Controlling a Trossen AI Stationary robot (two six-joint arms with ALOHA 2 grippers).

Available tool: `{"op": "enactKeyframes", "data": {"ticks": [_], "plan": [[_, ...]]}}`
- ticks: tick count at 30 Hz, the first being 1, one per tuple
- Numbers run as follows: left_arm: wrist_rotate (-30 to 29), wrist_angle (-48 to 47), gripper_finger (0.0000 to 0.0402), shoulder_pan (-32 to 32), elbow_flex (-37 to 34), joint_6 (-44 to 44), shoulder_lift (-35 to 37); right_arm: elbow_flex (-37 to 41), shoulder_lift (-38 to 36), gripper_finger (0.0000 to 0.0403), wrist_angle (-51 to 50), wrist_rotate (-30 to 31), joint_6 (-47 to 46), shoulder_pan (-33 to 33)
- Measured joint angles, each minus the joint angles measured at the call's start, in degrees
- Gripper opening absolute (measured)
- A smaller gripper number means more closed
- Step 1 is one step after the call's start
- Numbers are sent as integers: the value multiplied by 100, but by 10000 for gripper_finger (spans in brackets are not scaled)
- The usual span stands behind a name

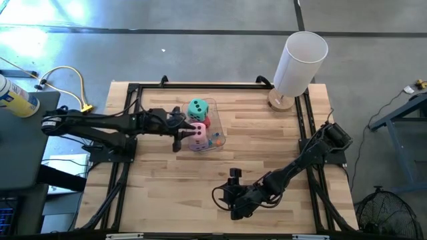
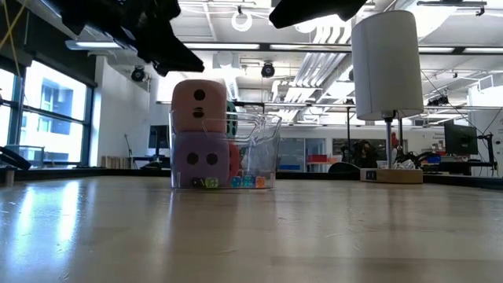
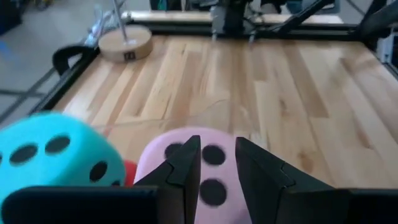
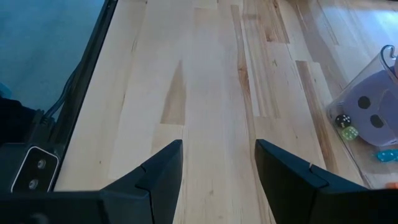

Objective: Pick & Place Dice
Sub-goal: Put the small light blue die into the transparent bin, then return to Home Position

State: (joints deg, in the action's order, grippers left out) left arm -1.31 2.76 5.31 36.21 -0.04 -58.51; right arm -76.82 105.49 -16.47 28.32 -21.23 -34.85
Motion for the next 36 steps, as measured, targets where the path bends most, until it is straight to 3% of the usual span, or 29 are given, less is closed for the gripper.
{"op": "enactKeyframes", "data": {"ticks": [4, 8, 17, 21, 26, 36], "plan": [[-66, 25, 96, -149, 0, 22, 308, 0, 0, 191, -5, -101, -115, 0], [319, -111, 96, -175, 0, -106, 833, 0, 0, 166, -11, -170, -118, -2], [301, -1285, 90, -175, 0, -300, 2120, 0, -320, 12, -675, -164, 211, -2], [-98, -1794, 61, -80, 0, -296, 2474, -1, -832, 4, -1369, -90, 496, 51], [-140, -2007, 7, 112, 0, -297, 2686, -4, -1722, 4, -2429, -58, 268, 232], [-90, -2169, 0, 288, 3, -327, 3835, -4, -4082, 3, -3043, 122, 50, -82]]}}
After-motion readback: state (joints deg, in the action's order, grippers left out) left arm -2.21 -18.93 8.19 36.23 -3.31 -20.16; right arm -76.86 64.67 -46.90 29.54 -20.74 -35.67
